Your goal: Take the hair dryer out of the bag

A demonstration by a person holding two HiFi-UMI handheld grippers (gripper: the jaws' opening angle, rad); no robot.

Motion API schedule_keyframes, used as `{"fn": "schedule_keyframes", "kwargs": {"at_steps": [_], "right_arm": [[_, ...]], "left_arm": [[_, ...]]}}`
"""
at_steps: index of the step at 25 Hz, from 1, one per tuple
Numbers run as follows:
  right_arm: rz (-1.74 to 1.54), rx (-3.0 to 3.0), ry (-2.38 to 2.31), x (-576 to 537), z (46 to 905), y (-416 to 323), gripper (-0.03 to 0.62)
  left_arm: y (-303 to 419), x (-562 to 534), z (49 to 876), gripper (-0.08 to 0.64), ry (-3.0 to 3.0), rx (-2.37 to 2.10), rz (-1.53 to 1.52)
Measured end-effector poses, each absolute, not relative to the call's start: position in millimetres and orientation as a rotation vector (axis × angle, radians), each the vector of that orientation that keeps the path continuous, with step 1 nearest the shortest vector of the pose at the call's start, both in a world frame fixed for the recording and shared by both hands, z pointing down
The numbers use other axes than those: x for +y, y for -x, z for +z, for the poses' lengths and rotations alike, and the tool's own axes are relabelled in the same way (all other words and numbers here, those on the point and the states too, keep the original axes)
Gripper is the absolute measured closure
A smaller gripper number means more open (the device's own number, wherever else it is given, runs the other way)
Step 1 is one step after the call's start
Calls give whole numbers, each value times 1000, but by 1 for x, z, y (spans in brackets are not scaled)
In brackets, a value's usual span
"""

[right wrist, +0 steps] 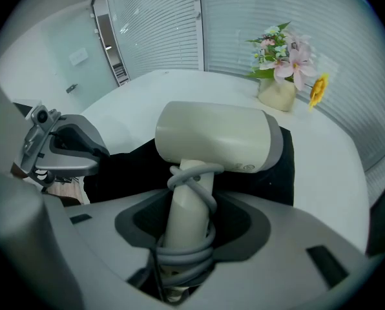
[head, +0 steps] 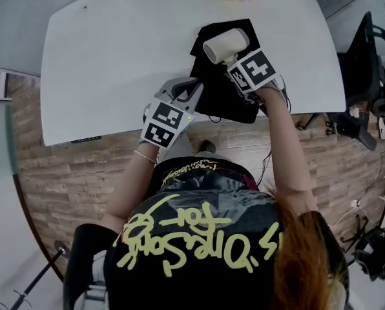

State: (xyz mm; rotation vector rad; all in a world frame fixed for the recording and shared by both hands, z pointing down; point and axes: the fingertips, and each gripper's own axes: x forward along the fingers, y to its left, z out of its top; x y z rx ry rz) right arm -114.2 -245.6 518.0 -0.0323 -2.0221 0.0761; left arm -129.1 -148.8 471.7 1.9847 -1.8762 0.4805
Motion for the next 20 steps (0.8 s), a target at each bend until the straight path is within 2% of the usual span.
{"fn": "schedule_keyframes", "kwargs": {"at_steps": [4,7,20], "right_arm": [[99,-2061,29,-246,514,114,397],[137,-2148,-6,-252,502,114,365],[62,-2348,-47,-237,447,100,365]], "left_arm": [[126,-142,471,528,-1982,-1878,499],[125,-134,469,528,-1980,-1883,516],[119,-108,451,526,-1971,-1922,476]]}}
